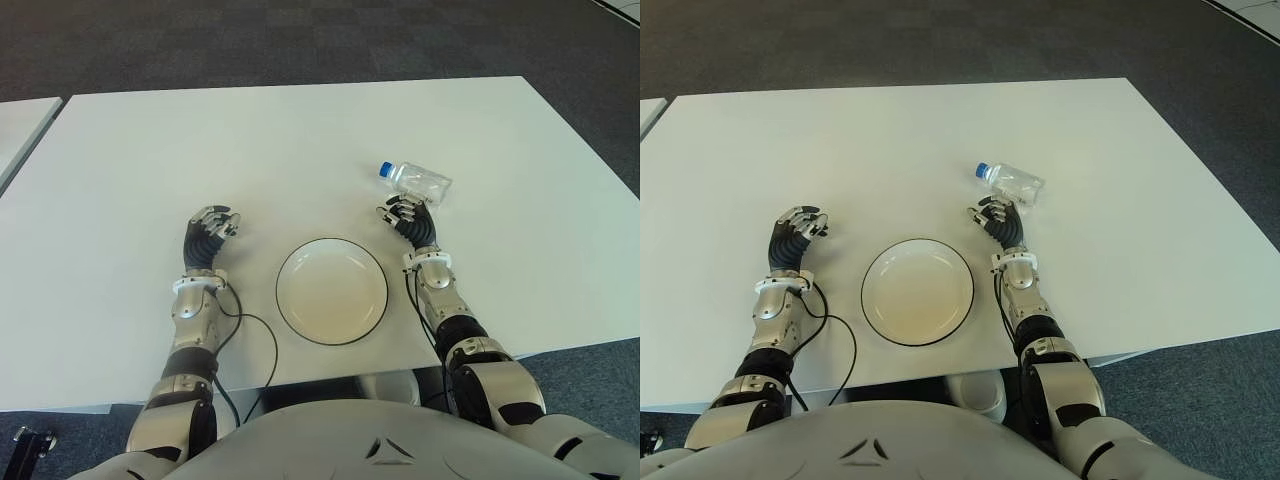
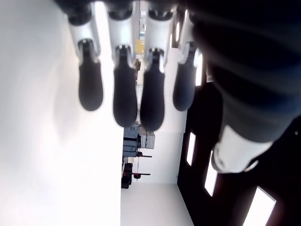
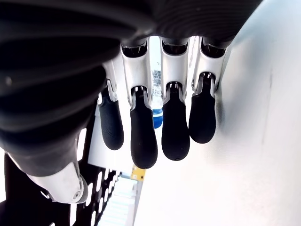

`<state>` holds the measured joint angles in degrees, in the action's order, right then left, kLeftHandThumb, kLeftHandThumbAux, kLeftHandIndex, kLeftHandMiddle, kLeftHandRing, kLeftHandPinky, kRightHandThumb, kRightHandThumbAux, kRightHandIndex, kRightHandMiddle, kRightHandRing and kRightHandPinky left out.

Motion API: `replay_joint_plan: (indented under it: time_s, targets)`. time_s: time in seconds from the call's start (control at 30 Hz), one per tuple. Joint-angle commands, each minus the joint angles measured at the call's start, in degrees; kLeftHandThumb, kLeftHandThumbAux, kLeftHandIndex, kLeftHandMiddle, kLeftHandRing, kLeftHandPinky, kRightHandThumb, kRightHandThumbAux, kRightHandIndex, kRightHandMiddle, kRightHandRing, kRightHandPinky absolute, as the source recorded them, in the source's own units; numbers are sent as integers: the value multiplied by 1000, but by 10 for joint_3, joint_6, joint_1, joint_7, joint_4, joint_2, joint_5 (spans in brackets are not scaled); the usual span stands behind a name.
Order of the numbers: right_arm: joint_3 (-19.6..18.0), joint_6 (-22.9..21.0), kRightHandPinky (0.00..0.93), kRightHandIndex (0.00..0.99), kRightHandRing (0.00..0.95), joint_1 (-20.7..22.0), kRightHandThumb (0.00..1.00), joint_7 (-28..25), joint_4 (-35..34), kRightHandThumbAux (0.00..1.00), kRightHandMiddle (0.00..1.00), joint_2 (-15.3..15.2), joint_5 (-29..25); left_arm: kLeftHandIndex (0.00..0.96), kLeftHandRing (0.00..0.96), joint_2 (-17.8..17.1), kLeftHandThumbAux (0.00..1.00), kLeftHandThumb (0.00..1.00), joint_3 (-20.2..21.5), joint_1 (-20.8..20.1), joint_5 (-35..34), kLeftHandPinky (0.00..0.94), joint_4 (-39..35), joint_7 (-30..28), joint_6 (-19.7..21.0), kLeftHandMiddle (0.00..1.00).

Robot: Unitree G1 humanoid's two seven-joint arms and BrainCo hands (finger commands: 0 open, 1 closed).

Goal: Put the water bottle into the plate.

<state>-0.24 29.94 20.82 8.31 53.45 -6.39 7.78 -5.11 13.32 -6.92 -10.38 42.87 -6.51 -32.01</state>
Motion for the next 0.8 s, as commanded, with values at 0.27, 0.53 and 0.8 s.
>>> replay_joint_plan:
  time_s: [0.27,0.53,0.8]
  targets:
    - [2,-17,628,433,653,3,710,1,8,729,646,1,3,435,559,12,709,708,-1,20,3,544,16,7,21,581]
    - [-3,-24,572,433,652,34,708,1,-30,728,653,-4,-3,435,562,16,708,709,-1,22,2,546,11,6,26,584]
    - [-7,-30,616,433,673,54,708,12,-54,728,676,-10,2,435,559,16,709,708,-2,23,5,540,12,9,26,582]
